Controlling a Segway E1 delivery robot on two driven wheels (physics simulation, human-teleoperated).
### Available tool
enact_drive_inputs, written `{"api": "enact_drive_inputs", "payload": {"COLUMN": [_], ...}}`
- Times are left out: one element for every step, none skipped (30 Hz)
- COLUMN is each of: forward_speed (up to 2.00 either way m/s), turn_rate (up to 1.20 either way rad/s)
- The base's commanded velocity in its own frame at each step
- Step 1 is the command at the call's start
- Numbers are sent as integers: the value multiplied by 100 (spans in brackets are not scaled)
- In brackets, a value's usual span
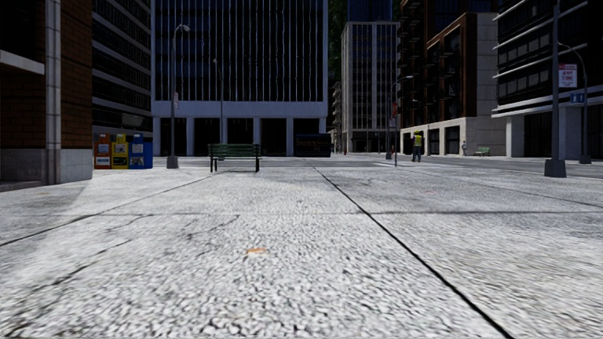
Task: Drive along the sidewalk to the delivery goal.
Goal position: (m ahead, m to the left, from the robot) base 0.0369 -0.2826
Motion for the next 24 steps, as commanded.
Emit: {"api": "enact_drive_inputs", "payload": {"forward_speed": [0,0,0,0,0,0,0,0,0,0,0,0,0,0,0,0,0,0,0,0,0,0,0,0], "turn_rate": [0,0,0,0,0,0,0,0,0,0,0,0,0,0,0,0,0,0,0,0,0,0,0,0]}}
